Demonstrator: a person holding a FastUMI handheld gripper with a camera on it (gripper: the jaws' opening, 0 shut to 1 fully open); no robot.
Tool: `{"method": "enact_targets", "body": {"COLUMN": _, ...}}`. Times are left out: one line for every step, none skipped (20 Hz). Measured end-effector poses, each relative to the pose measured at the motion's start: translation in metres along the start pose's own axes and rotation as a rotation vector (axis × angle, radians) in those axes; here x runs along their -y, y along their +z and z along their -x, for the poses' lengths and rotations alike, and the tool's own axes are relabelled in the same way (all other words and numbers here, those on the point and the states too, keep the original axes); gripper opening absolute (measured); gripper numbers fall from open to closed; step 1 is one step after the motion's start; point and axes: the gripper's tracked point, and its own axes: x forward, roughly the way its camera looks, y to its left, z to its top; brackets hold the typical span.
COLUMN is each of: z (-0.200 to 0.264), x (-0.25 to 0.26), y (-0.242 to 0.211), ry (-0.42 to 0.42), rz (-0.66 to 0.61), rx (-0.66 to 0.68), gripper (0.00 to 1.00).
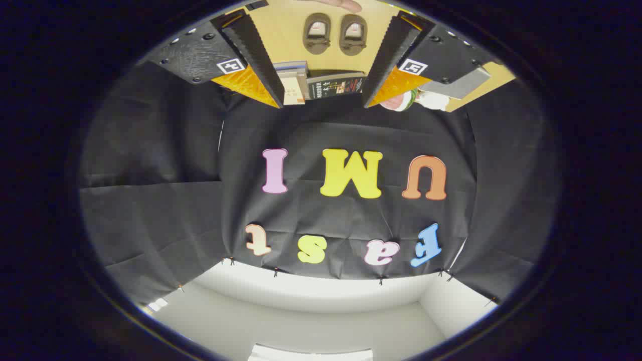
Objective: Open the storage box then place both shoes into the box .Put the left shoe in first, then the right shoe, with the right side of both shoes facing outward in a uniform manner.
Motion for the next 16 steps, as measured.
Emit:
{"method": "enact_targets", "body": {"z": -0.002, "x": 0.0, "y": 0.0, "ry": 0.005, "rz": 0.0, "rx": 0.0, "gripper": 0.95}}
{"method": "enact_targets", "body": {"z": -0.004, "x": 0.0, "y": -0.001, "ry": 0.007, "rz": -0.001, "rx": 0.0, "gripper": 0.95}}
{"method": "enact_targets", "body": {"z": -0.005, "x": 0.001, "y": -0.001, "ry": 0.009, "rz": -0.002, "rx": 0.001, "gripper": 0.95}}
{"method": "enact_targets", "body": {"z": -0.007, "x": 0.0, "y": 0.0, "ry": 0.018, "rz": -0.006, "rx": 0.0, "gripper": 0.95}}
{"method": "enact_targets", "body": {"z": -0.008, "x": -0.001, "y": -0.001, "ry": 0.021, "rz": -0.01, "rx": -0.002, "gripper": 0.95}}
{"method": "enact_targets", "body": {"z": -0.009, "x": 0.001, "y": -0.002, "ry": 0.024, "rz": -0.014, "rx": -0.003, "gripper": 0.95}}
{"method": "enact_targets", "body": {"z": -0.01, "x": 0.002, "y": -0.001, "ry": 0.027, "rz": -0.016, "rx": -0.004, "gripper": 0.95}}
{"method": "enact_targets", "body": {"z": -0.013, "x": 0.002, "y": -0.003, "ry": 0.03, "rz": -0.016, "rx": -0.008, "gripper": 0.95}}
{"method": "enact_targets", "body": {"z": -0.015, "x": 0.003, "y": -0.004, "ry": 0.032, "rz": -0.016, "rx": -0.01, "gripper": 0.95}}
{"method": "enact_targets", "body": {"z": -0.017, "x": 0.004, "y": -0.005, "ry": 0.036, "rz": -0.016, "rx": -0.013, "gripper": 0.95}}
{"method": "enact_targets", "body": {"z": -0.02, "x": 0.004, "y": -0.007, "ry": 0.04, "rz": -0.016, "rx": -0.017, "gripper": 0.95}}
{"method": "enact_targets", "body": {"z": -0.023, "x": 0.003, "y": -0.008, "ry": 0.045, "rz": -0.015, "rx": -0.021, "gripper": 0.95}}
{"method": "enact_targets", "body": {"z": -0.025, "x": 0.003, "y": -0.011, "ry": 0.049, "rz": -0.011, "rx": -0.026, "gripper": 0.95}}
{"method": "enact_targets", "body": {"z": -0.028, "x": 0.003, "y": -0.014, "ry": 0.053, "rz": -0.009, "rx": -0.034, "gripper": 0.95}}
{"method": "enact_targets", "body": {"z": -0.031, "x": 0.002, "y": -0.018, "ry": 0.058, "rz": -0.008, "rx": -0.044, "gripper": 0.95}}
{"method": "enact_targets", "body": {"z": -0.033, "x": -0.001, "y": -0.023, "ry": 0.066, "rz": -0.006, "rx": -0.055, "gripper": 0.95}}
